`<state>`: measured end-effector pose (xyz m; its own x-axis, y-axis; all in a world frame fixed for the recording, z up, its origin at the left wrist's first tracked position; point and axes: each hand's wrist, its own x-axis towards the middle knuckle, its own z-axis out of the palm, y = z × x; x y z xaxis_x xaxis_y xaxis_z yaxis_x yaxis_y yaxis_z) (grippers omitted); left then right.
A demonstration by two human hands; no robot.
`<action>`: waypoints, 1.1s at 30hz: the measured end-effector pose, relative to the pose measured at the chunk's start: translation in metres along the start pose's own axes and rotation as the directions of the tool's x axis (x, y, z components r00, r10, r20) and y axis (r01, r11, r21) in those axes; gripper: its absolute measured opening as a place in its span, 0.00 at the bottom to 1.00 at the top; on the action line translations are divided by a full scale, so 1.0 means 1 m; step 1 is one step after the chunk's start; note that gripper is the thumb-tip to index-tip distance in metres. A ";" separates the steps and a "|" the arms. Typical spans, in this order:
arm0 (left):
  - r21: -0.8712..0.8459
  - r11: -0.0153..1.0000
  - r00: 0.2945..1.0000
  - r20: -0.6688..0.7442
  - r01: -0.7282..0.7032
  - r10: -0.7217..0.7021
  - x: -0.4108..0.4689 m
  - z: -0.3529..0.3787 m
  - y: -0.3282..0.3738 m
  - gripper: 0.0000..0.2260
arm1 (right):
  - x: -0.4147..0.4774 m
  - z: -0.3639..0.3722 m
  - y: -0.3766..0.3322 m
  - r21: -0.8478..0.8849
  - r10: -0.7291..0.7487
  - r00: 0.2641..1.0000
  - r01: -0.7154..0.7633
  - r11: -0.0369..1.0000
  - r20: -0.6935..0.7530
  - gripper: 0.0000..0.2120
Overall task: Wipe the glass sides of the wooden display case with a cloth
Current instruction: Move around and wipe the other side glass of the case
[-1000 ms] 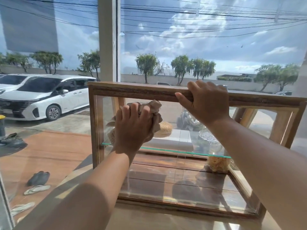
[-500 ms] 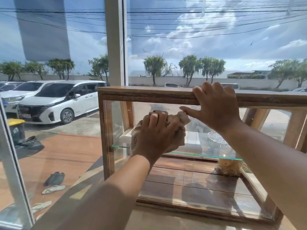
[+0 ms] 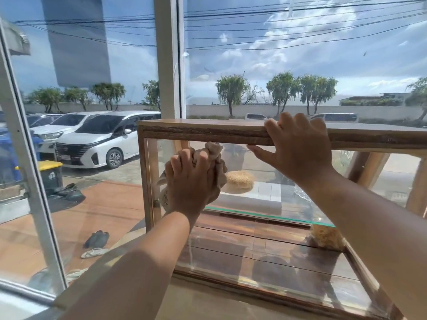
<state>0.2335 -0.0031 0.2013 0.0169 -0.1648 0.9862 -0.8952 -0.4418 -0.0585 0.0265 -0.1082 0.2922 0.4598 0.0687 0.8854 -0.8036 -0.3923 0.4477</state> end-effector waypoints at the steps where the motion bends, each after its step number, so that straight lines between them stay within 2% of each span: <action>1: 0.009 1.000 1.000 0.002 -0.016 0.016 0.002 -0.002 0.000 0.12 | 0.000 0.000 0.000 0.002 0.000 1.000 0.000 1.000 0.000 0.30; 7: 0.001 0.998 0.998 -0.036 -0.060 0.060 0.009 -0.008 -0.003 0.15 | 0.000 0.002 -0.002 -0.001 0.017 0.999 -0.017 1.000 -0.031 0.30; 18: 0.008 1.000 0.998 -0.063 0.030 -0.030 0.003 0.008 0.005 0.14 | 0.000 0.005 -0.002 -0.003 0.003 0.998 -0.003 1.000 -0.067 0.29; 19: 0.001 1.000 0.998 -0.070 0.010 -0.010 0.004 0.006 0.008 0.15 | 0.000 0.004 -0.002 -0.008 0.000 0.998 -0.001 1.000 -0.069 0.29; 21: -0.030 0.993 0.987 -0.111 -0.118 0.114 0.009 0.003 0.019 0.16 | 0.000 0.004 -0.002 -0.014 -0.003 0.998 0.002 1.000 -0.068 0.30; 24: -0.086 0.953 0.942 -0.203 -0.290 0.269 0.022 0.000 0.036 0.16 | 0.000 0.005 -0.002 -0.008 -0.007 0.999 0.007 1.000 -0.052 0.33; 29: -0.099 0.938 0.924 -0.232 -0.333 0.304 0.026 0.000 0.019 0.16 | 0.000 0.004 -0.003 -0.030 -0.002 0.999 0.001 1.000 -0.036 0.31; 33: -0.043 0.956 0.945 -0.171 -0.289 0.278 0.023 0.002 -0.014 0.17 | 0.000 0.004 -0.003 -0.027 -0.006 0.999 0.005 1.000 -0.034 0.29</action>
<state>0.2474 -0.0022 0.2244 -0.3086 -0.1277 0.9426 -0.8803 -0.3370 -0.3338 0.0303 -0.1106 0.2904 0.4510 0.1023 0.8866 -0.8114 -0.3669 0.4550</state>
